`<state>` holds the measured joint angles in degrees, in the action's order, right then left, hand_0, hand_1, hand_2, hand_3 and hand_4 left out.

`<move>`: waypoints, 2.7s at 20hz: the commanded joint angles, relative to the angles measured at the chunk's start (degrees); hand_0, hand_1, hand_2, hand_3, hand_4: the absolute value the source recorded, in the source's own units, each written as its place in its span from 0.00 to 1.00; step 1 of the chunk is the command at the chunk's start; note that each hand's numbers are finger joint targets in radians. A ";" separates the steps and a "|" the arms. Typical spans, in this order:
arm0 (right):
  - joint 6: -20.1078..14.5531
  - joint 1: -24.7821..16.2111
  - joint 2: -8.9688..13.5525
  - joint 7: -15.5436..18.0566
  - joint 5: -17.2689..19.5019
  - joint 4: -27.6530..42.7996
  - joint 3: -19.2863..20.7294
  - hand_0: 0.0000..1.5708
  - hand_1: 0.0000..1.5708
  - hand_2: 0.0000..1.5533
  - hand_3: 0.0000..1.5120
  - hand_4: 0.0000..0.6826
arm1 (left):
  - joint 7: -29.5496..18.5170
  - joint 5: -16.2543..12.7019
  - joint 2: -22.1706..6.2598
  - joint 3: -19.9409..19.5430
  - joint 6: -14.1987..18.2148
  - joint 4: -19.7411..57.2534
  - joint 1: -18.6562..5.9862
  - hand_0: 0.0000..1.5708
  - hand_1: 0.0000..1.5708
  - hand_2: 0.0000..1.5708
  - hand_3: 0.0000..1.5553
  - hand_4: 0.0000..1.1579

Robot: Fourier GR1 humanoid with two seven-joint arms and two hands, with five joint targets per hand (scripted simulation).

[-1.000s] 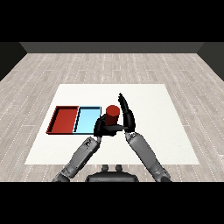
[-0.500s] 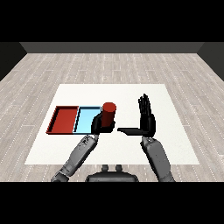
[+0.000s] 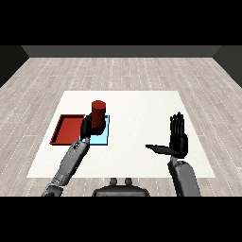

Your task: Pick the red can and put it in the red box

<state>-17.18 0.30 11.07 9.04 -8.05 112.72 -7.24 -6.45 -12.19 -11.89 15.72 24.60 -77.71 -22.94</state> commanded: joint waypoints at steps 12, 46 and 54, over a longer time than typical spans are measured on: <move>1.88 -1.90 -0.34 2.22 -2.19 -5.54 4.61 0.00 0.00 0.00 0.00 0.00 | 4.18 6.09 -20.16 -13.77 -2.92 25.56 -4.47 1.00 1.00 0.99 0.95 0.92; 6.85 2.75 -1.10 10.83 0.52 -16.07 5.42 0.00 0.00 0.00 0.00 0.00 | -13.16 7.87 -18.00 -22.87 -4.58 66.66 -21.02 0.00 0.00 0.00 0.00 0.00; 10.93 0.86 -2.60 11.44 -1.47 -15.51 1.55 0.00 0.00 0.00 0.00 0.00 | -33.93 -5.51 -6.86 -32.14 -19.54 48.65 -22.08 0.00 0.00 0.00 0.00 0.00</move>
<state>-8.82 1.80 9.04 20.10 -8.30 97.24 -3.68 -33.62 -12.33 -23.85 -13.21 11.42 -21.89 -44.08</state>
